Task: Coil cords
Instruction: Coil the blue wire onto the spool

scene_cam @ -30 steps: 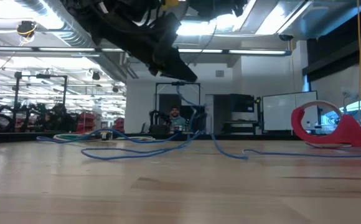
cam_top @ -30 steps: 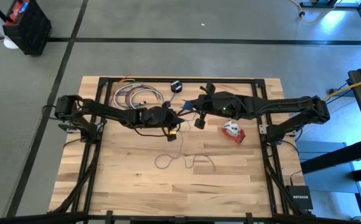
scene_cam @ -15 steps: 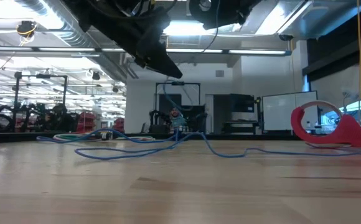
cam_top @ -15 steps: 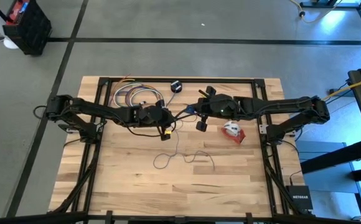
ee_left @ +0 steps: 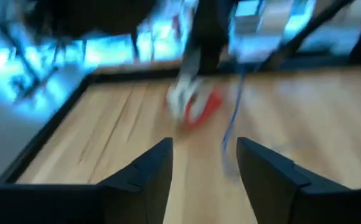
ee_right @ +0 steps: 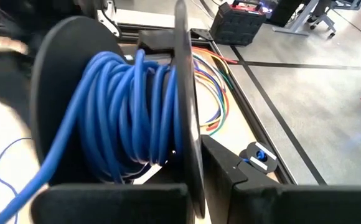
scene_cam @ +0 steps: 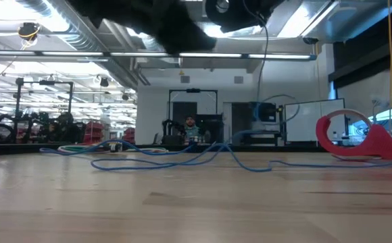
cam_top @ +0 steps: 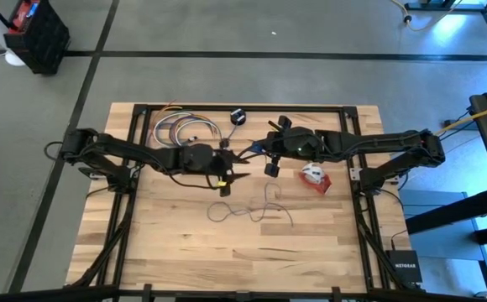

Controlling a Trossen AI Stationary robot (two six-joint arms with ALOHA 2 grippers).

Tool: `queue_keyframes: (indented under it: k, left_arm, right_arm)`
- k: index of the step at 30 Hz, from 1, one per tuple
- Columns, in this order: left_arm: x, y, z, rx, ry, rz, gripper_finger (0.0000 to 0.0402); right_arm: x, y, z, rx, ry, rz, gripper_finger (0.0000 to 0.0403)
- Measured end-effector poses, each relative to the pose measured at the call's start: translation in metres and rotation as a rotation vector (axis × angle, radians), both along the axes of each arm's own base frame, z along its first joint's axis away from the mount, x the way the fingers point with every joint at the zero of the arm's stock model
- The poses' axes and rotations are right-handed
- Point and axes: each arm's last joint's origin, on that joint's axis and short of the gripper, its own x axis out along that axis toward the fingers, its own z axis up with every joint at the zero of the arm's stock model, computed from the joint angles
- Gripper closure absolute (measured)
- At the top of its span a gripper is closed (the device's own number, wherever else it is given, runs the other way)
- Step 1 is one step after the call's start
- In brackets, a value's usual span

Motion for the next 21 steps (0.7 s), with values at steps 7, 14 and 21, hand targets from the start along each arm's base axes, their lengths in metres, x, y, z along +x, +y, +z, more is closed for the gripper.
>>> queue_keyframes:
  k: [7,14,21]
  left_arm:
    - [0.021,-0.005,-0.003,-0.025,-0.242,-0.060,0.0236]
    - [0.039,0.005,-0.015,-0.037,-0.312,-0.039,0.0253]
    - [0.053,0.005,-0.017,-0.062,-0.317,-0.160,0.0255]
  right_arm:
    - [0.000,0.000,0.000,0.001,-0.003,0.000,0.0384]
    - [0.000,0.000,0.000,0.000,-0.006,0.000,0.0384]
    - [0.000,0.000,0.001,0.000,-0.007,0.001,0.0384]
